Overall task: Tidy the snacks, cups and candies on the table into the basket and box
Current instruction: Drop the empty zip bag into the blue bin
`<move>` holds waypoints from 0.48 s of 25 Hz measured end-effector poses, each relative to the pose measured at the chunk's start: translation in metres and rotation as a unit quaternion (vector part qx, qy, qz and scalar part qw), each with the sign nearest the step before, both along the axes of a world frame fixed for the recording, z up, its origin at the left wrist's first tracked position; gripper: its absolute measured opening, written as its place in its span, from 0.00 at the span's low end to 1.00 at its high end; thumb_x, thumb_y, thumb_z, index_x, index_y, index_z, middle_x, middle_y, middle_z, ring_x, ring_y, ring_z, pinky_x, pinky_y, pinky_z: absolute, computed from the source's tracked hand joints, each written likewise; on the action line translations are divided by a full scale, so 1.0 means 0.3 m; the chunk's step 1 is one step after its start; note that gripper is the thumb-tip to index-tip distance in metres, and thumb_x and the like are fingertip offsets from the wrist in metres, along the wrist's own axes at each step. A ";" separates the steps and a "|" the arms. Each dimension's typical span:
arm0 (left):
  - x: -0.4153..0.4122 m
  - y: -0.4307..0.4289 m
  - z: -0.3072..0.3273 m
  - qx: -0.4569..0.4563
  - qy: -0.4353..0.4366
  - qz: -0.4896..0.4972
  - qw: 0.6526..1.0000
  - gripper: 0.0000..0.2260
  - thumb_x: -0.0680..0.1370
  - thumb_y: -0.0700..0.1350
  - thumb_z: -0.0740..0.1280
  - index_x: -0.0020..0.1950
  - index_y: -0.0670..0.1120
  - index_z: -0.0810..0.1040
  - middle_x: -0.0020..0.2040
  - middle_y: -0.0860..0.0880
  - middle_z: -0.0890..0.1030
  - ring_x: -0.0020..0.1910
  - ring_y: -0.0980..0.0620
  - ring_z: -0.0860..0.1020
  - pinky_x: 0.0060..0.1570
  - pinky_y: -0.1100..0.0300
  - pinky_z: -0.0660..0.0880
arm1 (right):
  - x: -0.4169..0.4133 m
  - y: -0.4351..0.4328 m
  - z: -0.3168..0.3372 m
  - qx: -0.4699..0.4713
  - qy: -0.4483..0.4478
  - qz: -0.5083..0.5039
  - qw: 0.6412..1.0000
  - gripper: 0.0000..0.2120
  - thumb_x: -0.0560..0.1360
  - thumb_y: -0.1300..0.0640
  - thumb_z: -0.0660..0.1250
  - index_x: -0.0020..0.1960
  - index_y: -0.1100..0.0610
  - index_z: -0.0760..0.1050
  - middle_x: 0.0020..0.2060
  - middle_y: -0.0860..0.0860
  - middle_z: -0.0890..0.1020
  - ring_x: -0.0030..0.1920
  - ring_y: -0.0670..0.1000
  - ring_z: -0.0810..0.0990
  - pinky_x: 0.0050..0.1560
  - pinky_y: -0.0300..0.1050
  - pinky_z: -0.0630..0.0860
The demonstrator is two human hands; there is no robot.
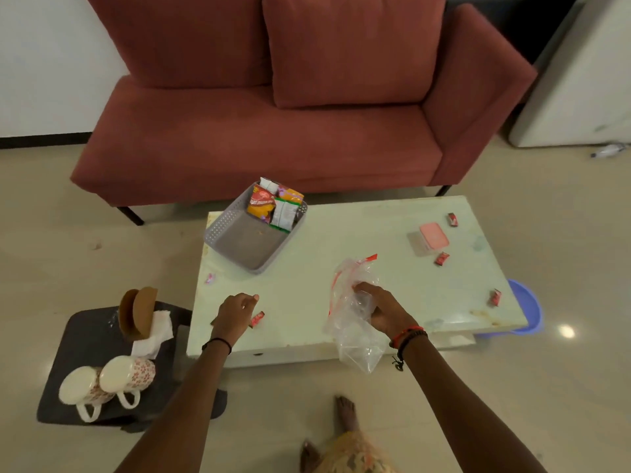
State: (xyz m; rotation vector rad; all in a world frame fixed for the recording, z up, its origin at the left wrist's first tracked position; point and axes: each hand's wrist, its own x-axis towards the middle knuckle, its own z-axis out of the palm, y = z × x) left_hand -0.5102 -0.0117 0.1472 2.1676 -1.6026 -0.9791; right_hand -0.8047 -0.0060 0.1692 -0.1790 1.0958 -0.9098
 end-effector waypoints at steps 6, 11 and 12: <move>-0.222 -0.002 0.006 -0.006 0.012 -0.059 0.998 0.16 0.79 0.48 0.61 0.35 0.41 0.72 0.31 0.46 0.74 0.37 0.42 0.74 0.38 0.56 0.65 | -0.252 0.104 0.008 0.029 0.049 -0.075 0.995 0.11 0.75 0.64 0.64 0.57 0.65 0.74 0.45 0.59 0.75 0.46 0.56 0.75 0.52 0.47 0.73; -0.525 -0.060 0.000 -0.017 0.029 -0.108 0.994 0.15 0.80 0.48 0.61 0.42 0.39 0.78 0.42 0.40 0.81 0.46 0.40 0.76 0.45 0.54 0.69 | -0.583 0.160 -0.019 0.024 0.110 -0.140 0.984 0.04 0.71 0.64 0.69 0.46 0.64 0.79 0.41 0.58 0.79 0.42 0.55 0.79 0.53 0.49 0.74; -0.599 -0.076 -0.007 -0.018 0.033 -0.113 0.993 0.15 0.80 0.48 0.61 0.44 0.38 0.78 0.44 0.40 0.81 0.47 0.41 0.77 0.47 0.54 0.70 | -0.665 0.167 -0.033 0.020 0.119 -0.162 0.979 0.03 0.71 0.64 0.69 0.43 0.63 0.81 0.39 0.57 0.81 0.41 0.54 0.80 0.52 0.48 0.75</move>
